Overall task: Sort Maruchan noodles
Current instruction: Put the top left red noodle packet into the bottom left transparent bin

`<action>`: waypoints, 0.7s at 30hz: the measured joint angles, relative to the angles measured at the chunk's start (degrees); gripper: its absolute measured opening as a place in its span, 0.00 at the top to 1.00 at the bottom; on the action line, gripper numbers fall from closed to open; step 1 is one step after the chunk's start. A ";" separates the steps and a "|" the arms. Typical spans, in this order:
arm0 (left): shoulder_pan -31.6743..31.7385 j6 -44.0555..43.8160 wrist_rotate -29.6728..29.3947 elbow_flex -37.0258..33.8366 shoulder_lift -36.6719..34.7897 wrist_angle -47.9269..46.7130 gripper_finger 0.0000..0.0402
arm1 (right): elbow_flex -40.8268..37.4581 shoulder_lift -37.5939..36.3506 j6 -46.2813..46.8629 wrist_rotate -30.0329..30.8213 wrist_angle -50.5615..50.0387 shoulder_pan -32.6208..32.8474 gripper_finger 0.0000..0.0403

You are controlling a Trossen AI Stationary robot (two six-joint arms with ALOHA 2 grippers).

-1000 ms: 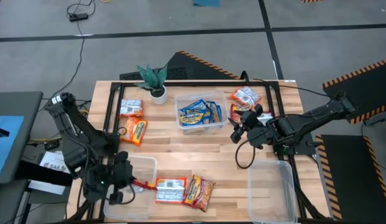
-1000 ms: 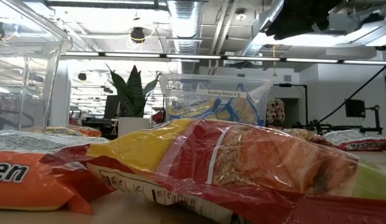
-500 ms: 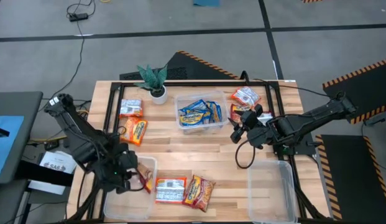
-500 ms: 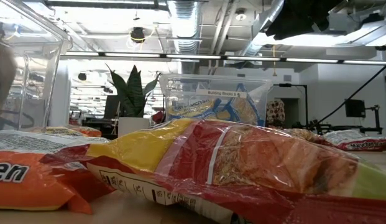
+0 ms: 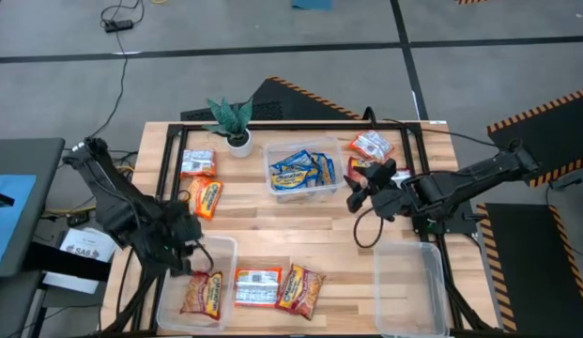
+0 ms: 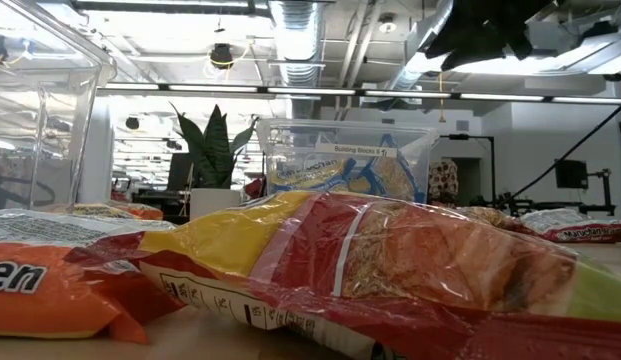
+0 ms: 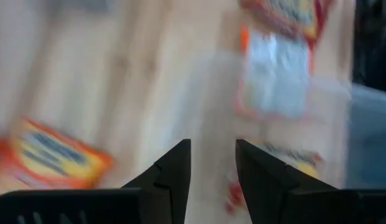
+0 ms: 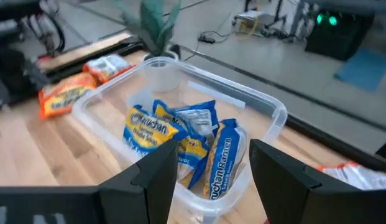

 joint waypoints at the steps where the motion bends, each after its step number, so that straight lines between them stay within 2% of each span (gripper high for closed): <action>1: -0.01 1.85 -3.40 0.00 -1.21 -0.27 0.72 | 0.01 -0.02 0.30 -1.17 0.00 -1.00 0.45; 5: 0.86 9.72 -13.73 0.00 -6.55 -0.47 0.72 | 0.04 -0.02 0.85 -11.46 -2.72 -7.60 0.45; 7: 2.20 13.26 -16.23 -0.44 -9.27 0.20 0.72 | 0.04 -0.02 1.67 -17.24 -6.36 -11.92 0.45; 10: 5.42 20.59 -16.60 -4.07 -14.38 5.88 0.72 | 0.04 0.00 2.03 -24.24 -13.57 -18.27 0.45; 14: 12.36 30.38 -10.11 -13.91 -22.10 18.34 0.72 | 0.04 -0.02 1.95 -27.95 -20.01 -24.11 0.45; 21: 29.56 42.23 8.83 -34.00 -32.85 42.41 0.72 | 0.04 -0.11 0.40 -31.54 -22.50 -27.28 0.45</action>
